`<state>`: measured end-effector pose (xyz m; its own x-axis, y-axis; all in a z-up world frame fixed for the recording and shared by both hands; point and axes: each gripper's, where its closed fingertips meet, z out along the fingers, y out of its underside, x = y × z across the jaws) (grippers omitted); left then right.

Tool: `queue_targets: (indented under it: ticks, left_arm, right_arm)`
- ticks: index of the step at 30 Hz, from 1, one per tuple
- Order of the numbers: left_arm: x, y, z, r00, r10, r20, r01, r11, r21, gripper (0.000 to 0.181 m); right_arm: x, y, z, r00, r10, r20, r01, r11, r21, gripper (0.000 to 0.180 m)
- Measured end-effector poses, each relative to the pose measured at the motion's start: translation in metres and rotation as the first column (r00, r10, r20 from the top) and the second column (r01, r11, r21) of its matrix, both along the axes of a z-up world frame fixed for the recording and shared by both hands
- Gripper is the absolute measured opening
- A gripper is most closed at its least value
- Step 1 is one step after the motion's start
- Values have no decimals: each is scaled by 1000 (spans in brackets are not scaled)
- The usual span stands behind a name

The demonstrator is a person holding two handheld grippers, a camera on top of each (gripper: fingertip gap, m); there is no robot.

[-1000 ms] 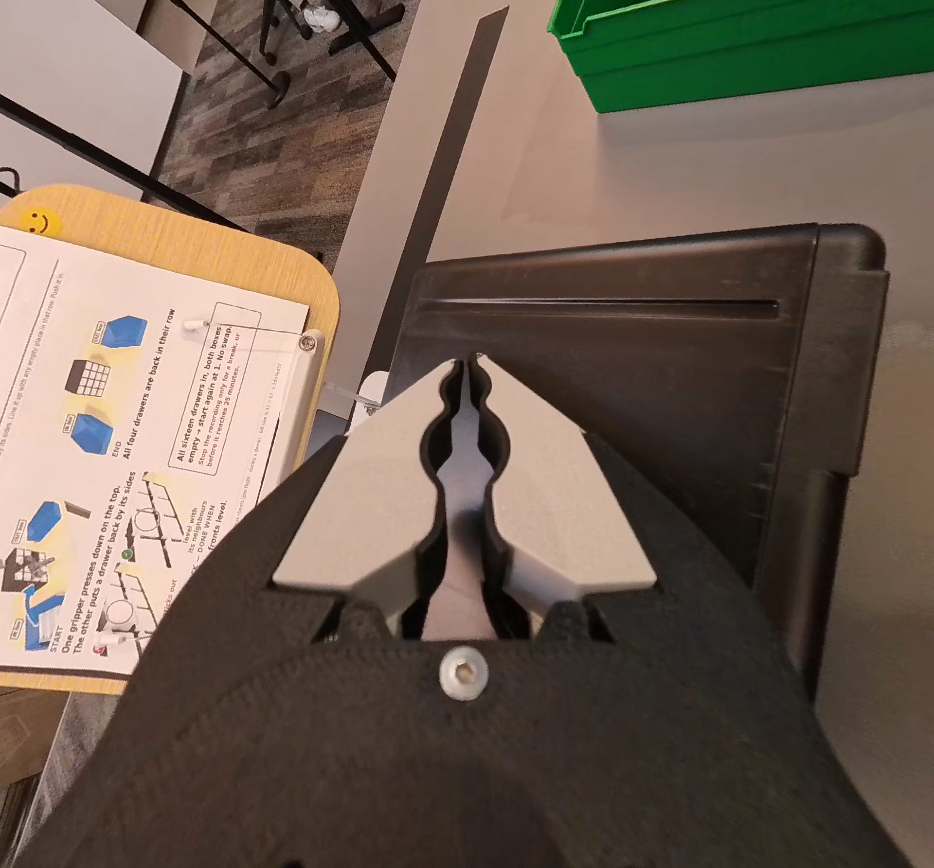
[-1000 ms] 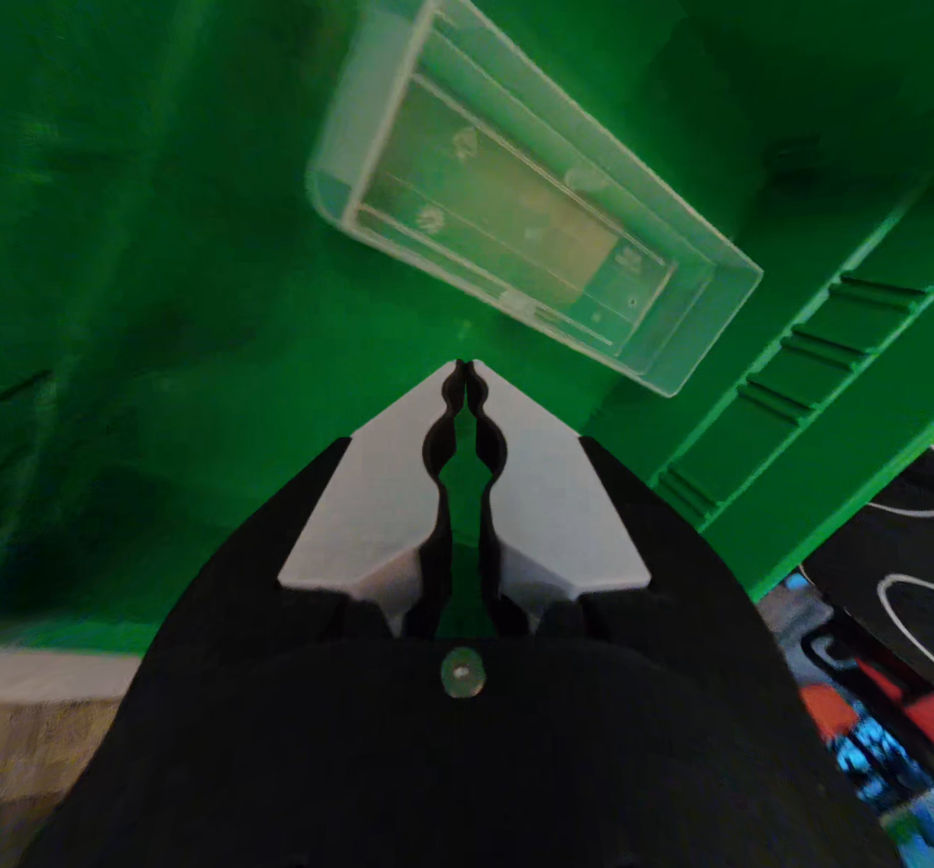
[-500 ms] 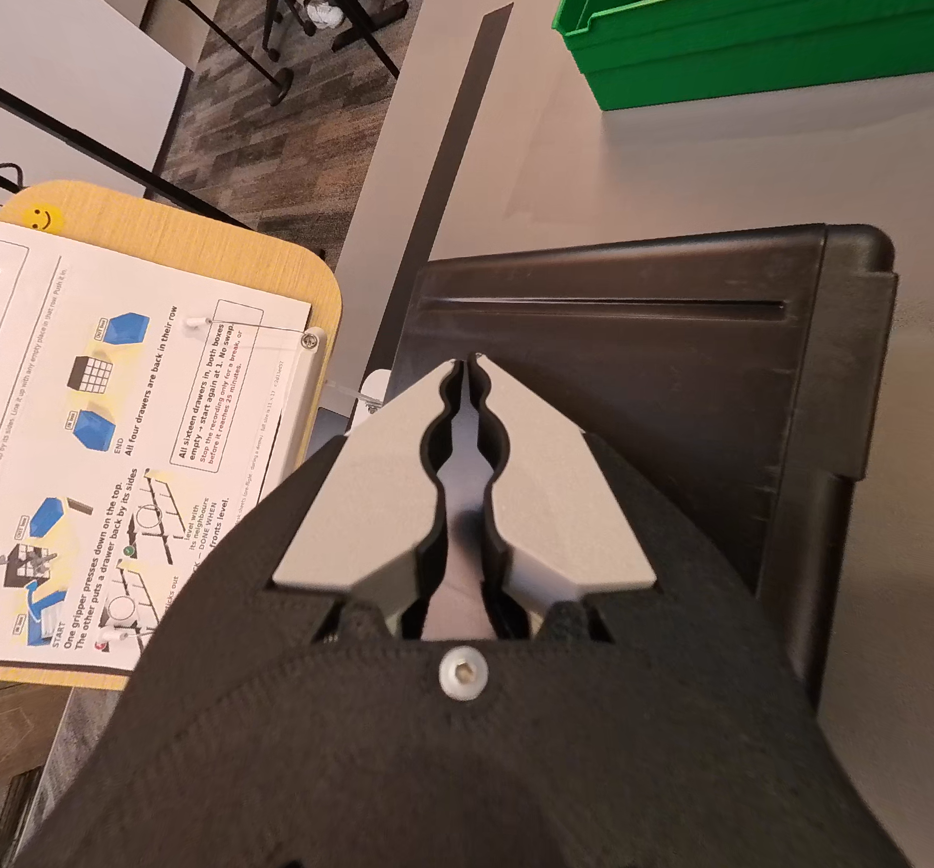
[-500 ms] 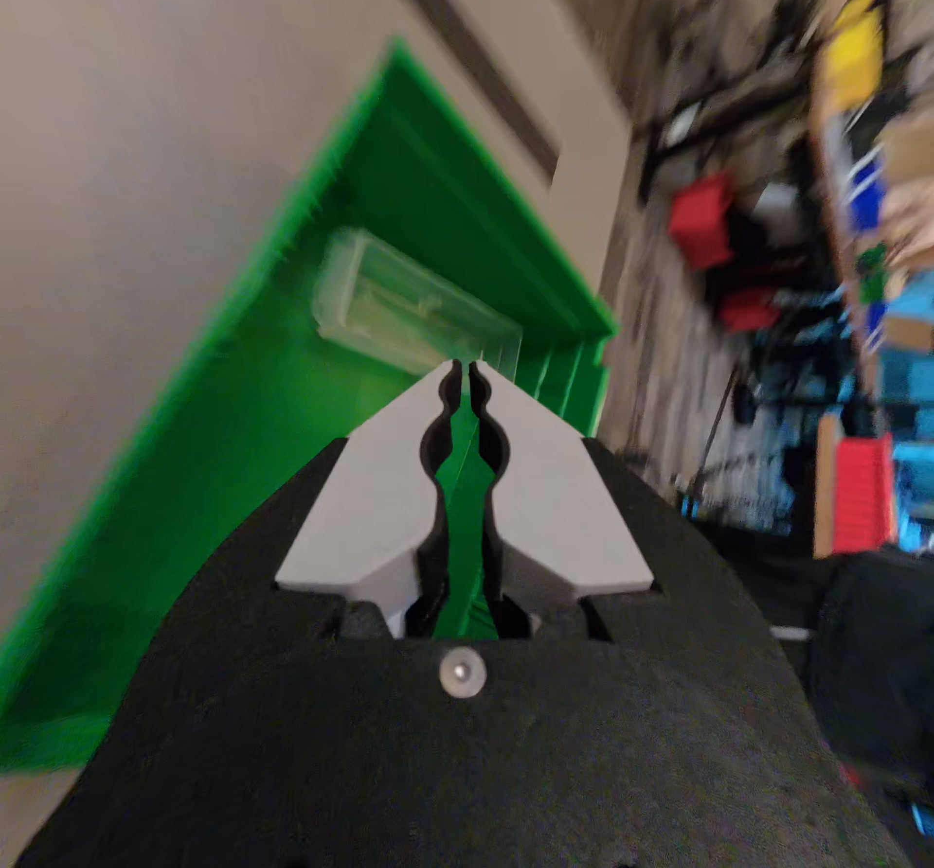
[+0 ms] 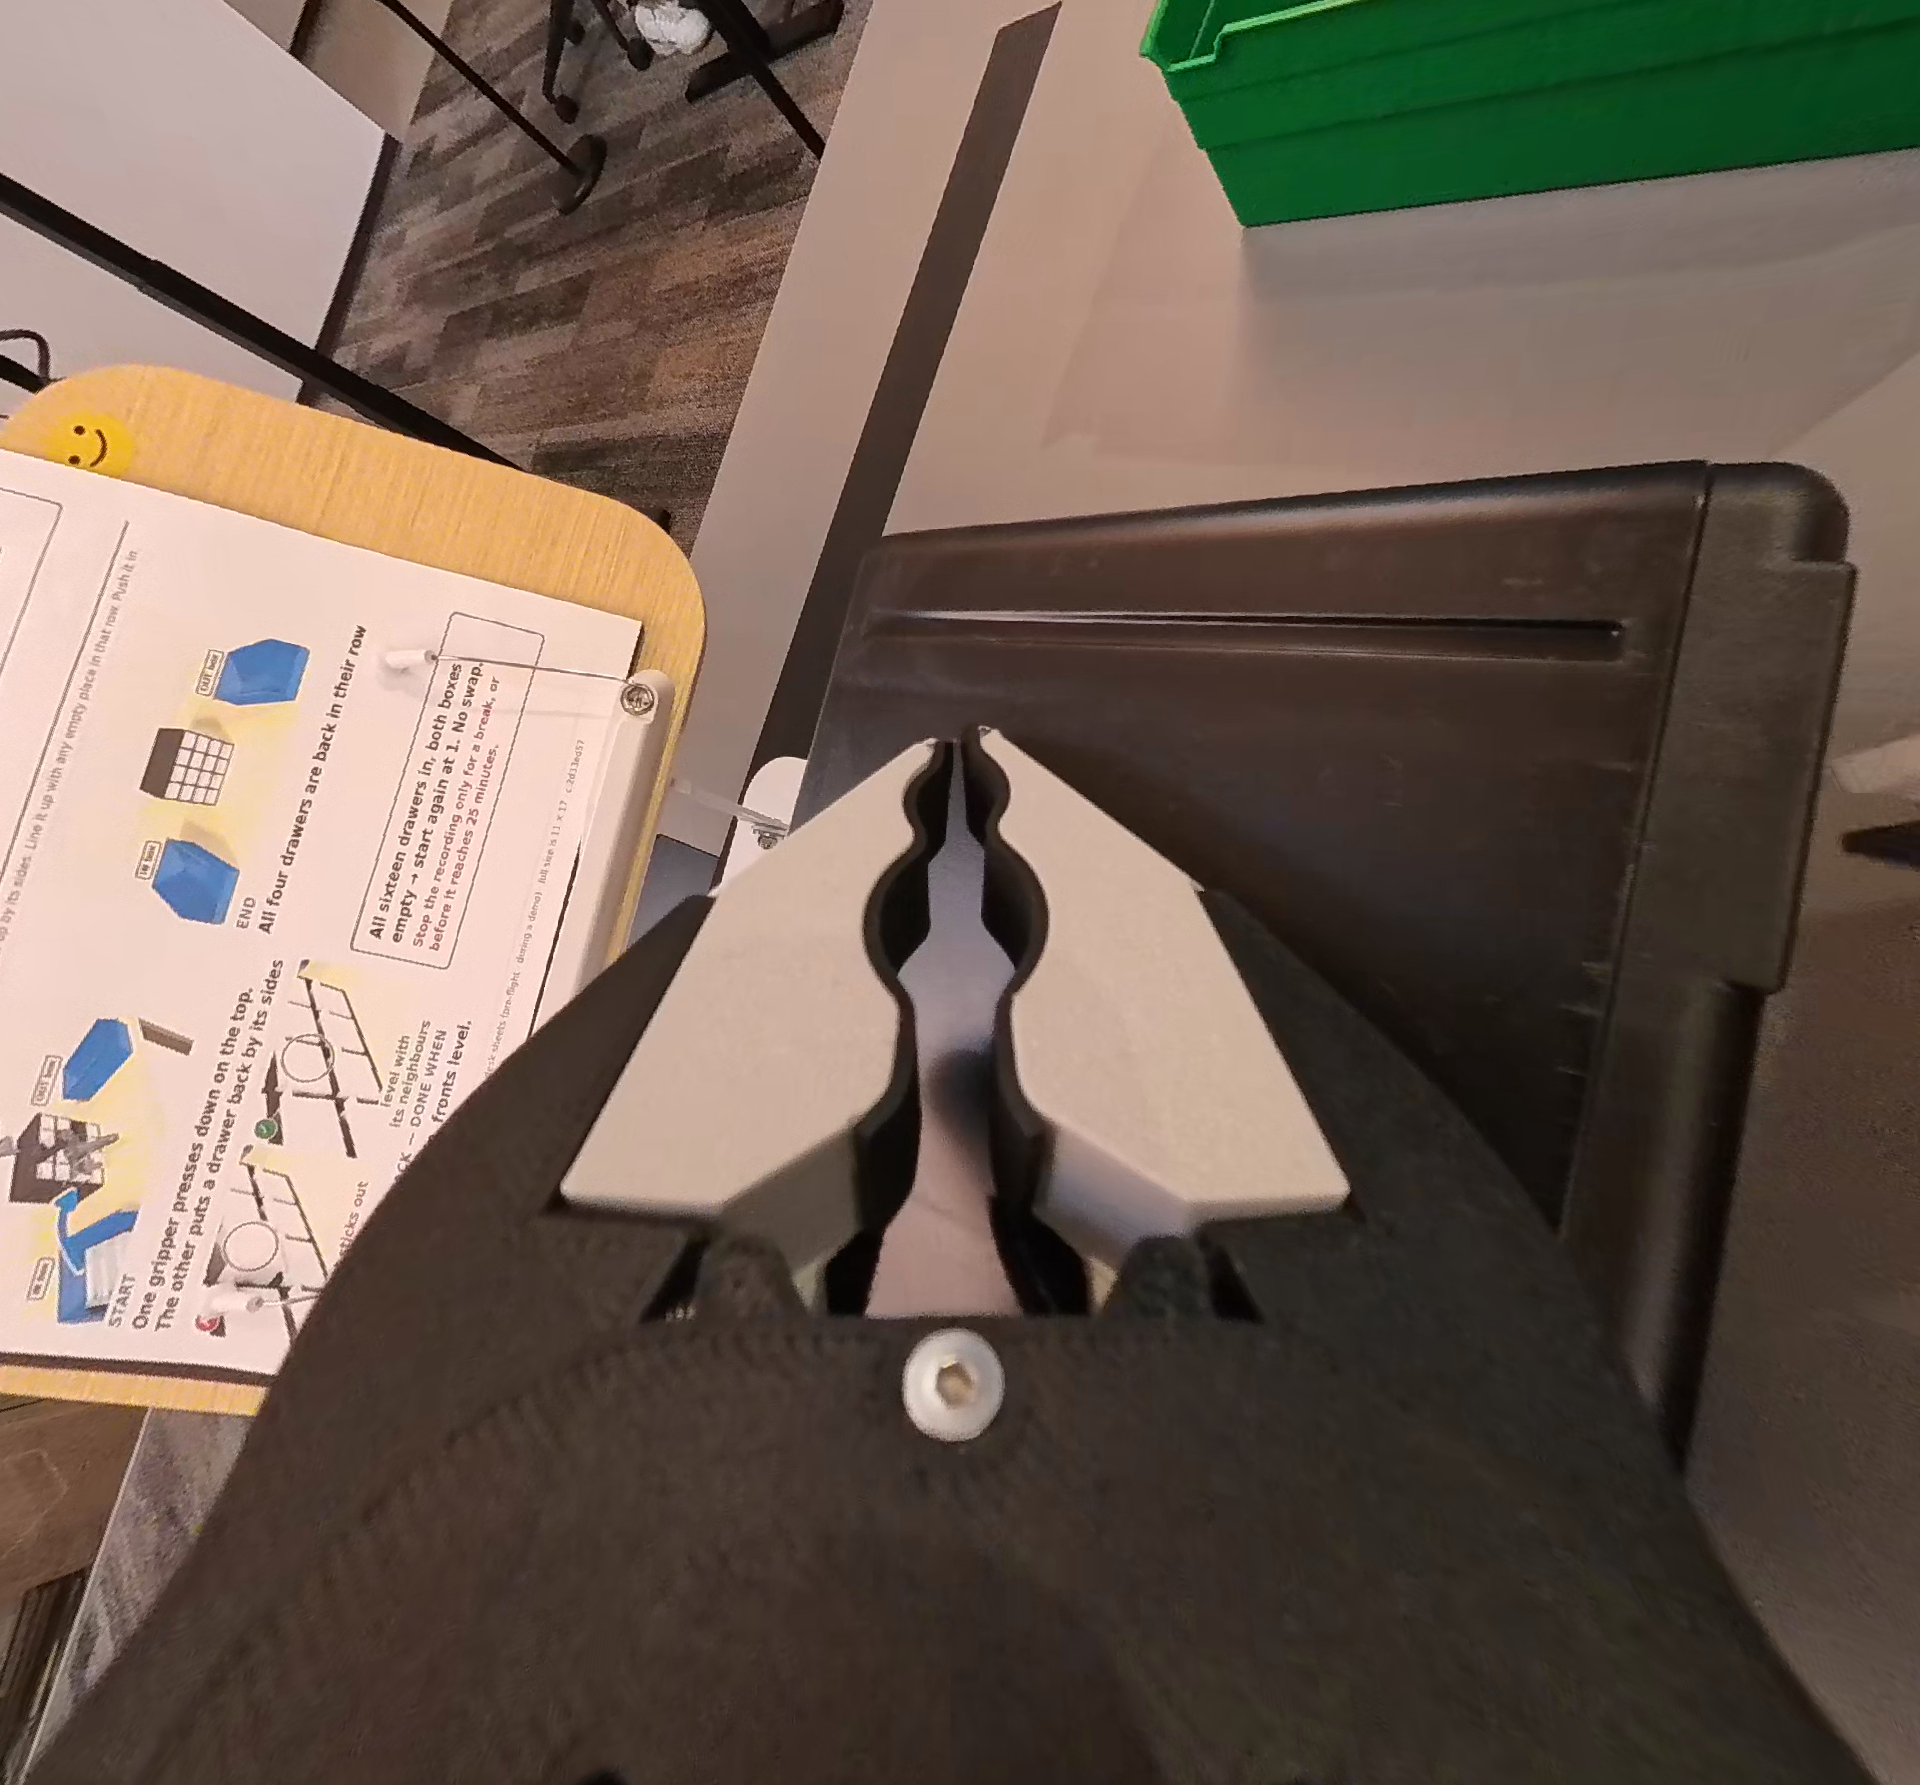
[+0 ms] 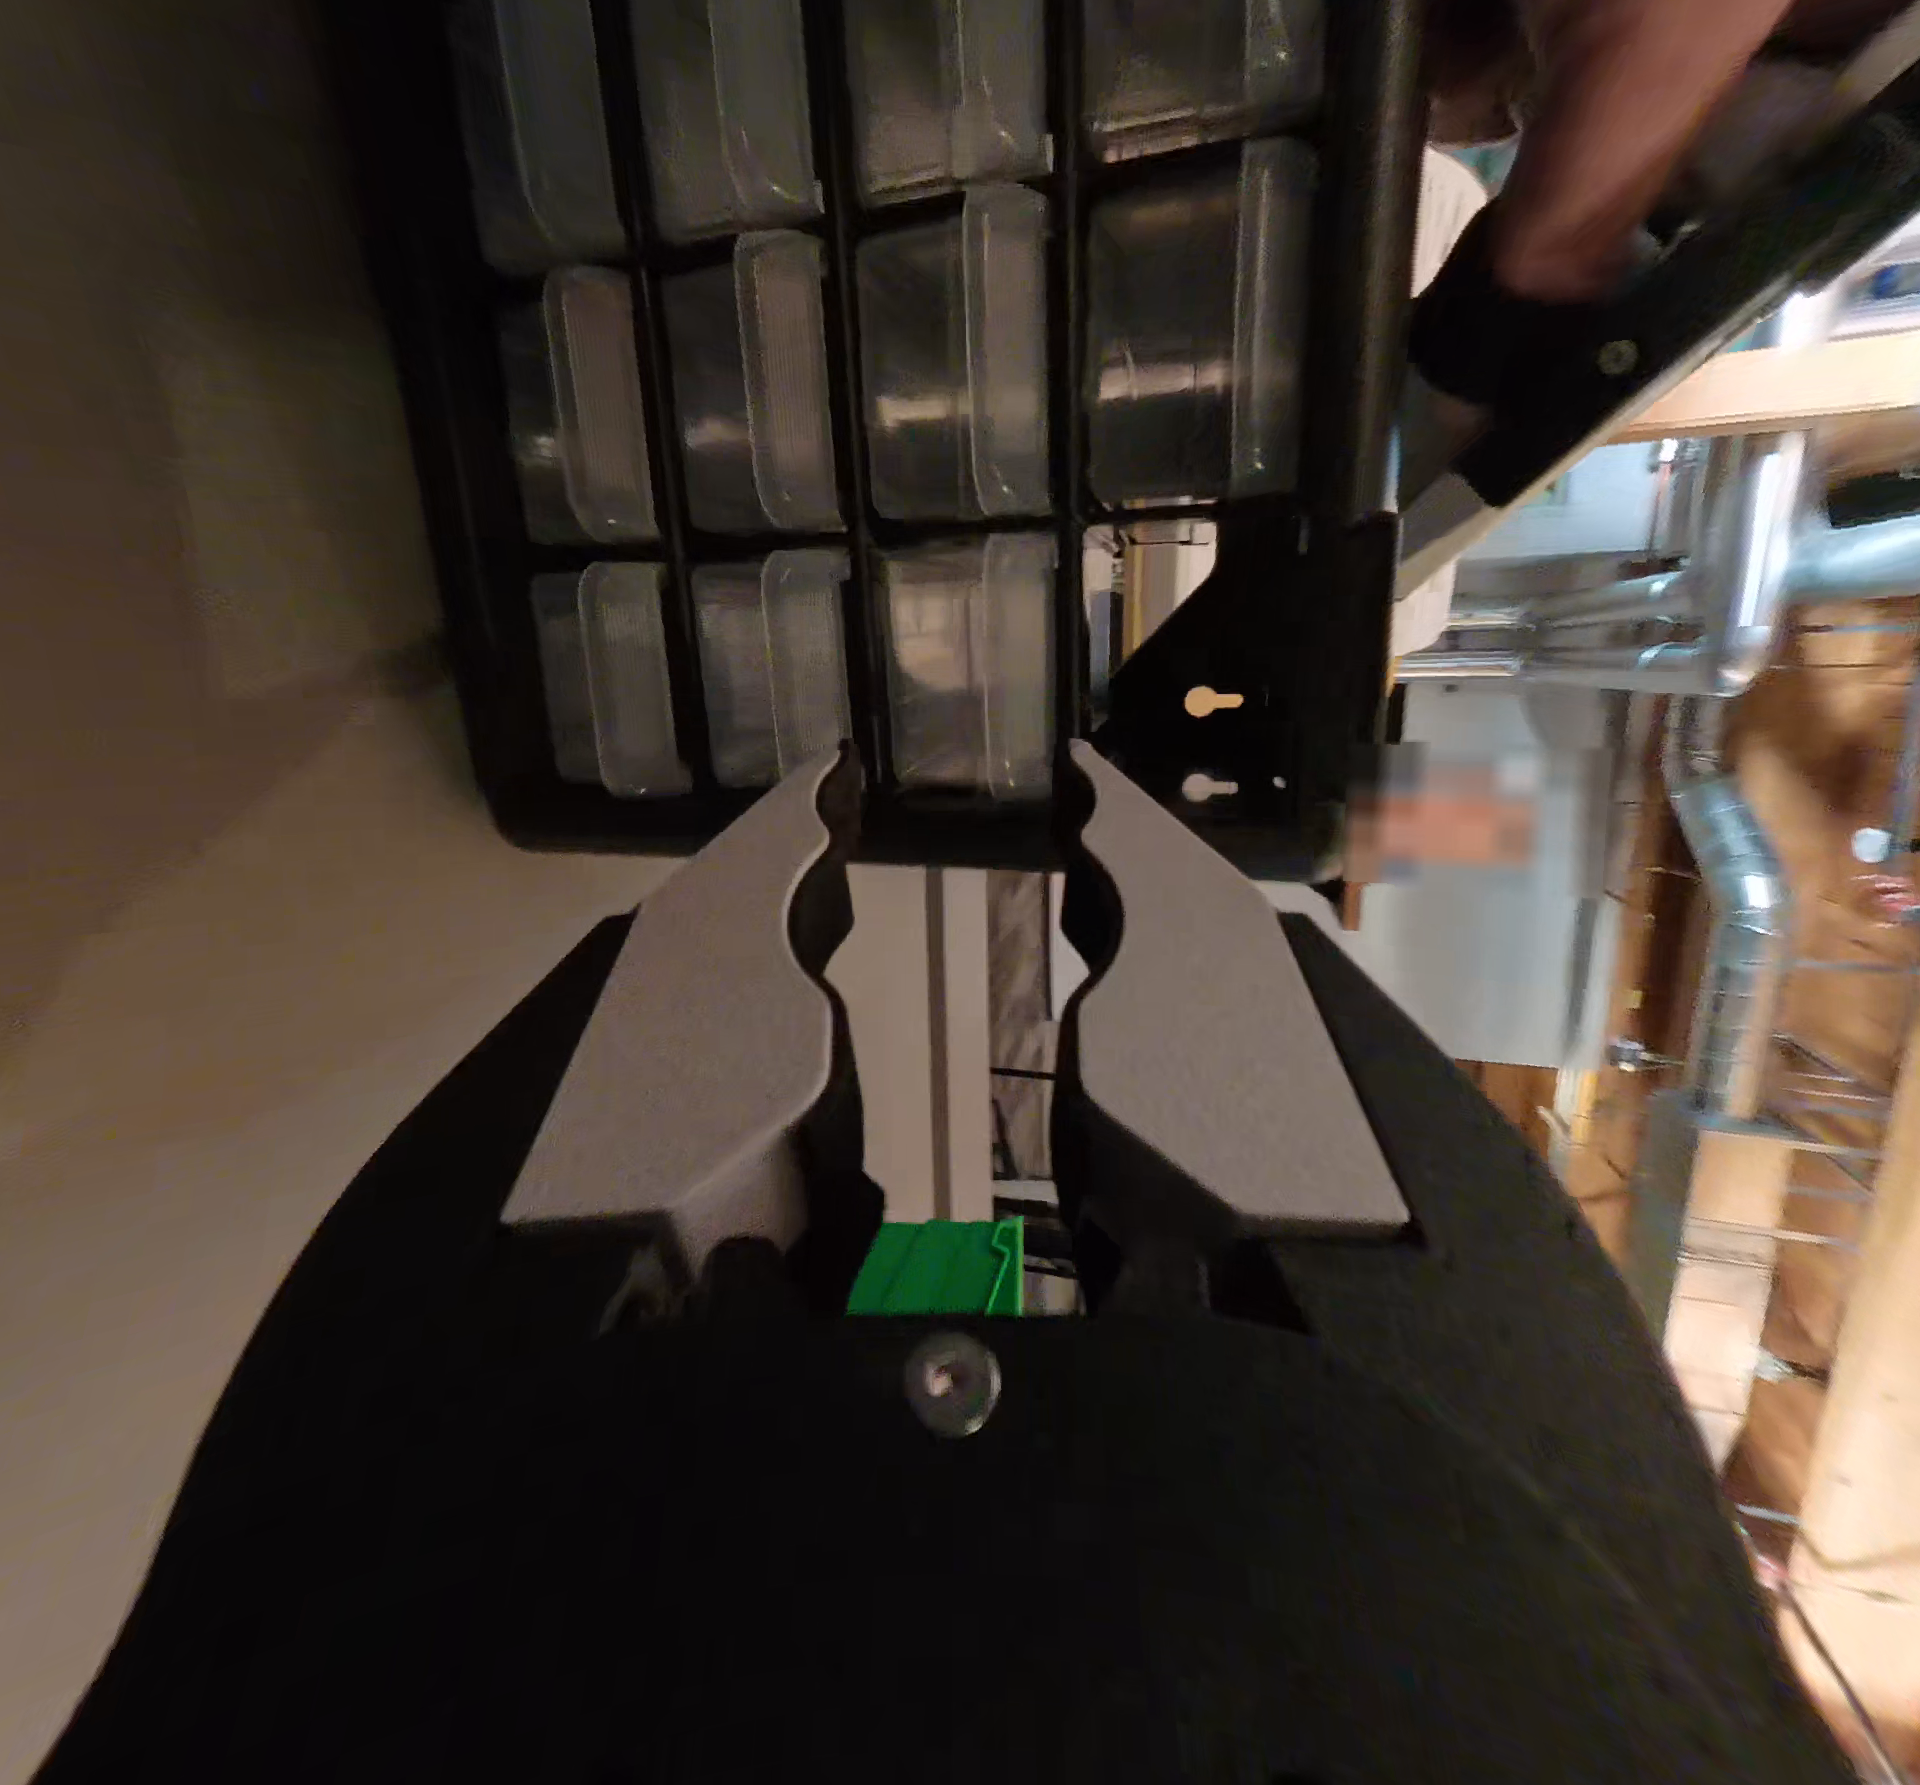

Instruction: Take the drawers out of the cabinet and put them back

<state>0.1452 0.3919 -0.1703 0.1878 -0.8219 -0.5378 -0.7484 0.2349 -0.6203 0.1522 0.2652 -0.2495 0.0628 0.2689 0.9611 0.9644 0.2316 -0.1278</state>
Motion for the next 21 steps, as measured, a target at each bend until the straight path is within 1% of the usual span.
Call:
queue_targets:
  ticks: [3,4,5,6,7,9,12,13,15,18,21]
  left_arm:
    - [0,0,0,1000,-1,0,1,1000,0,1]
    - [0,0,0,1000,-1,0,1,1000,0,1]
    - [0,0,0,1000,0,0,0,1000,-1,1]
    - [0,0,0,1000,0,0,0,1000,-2,1]
    - [0,0,0,1000,0,1,0,1000,-3,1]
    - [0,0,0,1000,0,0,0,1000,1,1]
    - [0,0,0,1000,0,0,0,1000,1,1]
    - [0,0,0,1000,0,0,0,1000,1,1]
    - [0,0,0,1000,0,0,0,1000,0,1]
    - [0,0,0,1000,0,0,0,1000,2,1]
    - [0,0,0,1000,0,0,0,1000,2,1]
  right_arm:
    - [-5,17,-3,1000,-10,20,9,998,58,30]
    - [-8,22,-4,1000,-10,30,7,997,80,26]
    - [-10,26,0,1000,-10,27,7,993,122,17]
    - [-11,28,4,1000,-9,22,5,988,156,12]
    - [-12,29,6,1000,-8,21,5,987,163,10]
    - [-11,28,7,1000,-11,5,11,989,150,10]
    - [-12,27,6,1000,-4,3,3,985,172,10]
    - [-12,28,5,1000,-5,-4,5,986,169,12]
    - [-12,29,6,1000,-1,-16,4,986,165,10]
    - [-13,26,7,1000,-8,-24,12,991,136,9]
    - [-15,13,7,999,5,-34,-1,995,103,9]
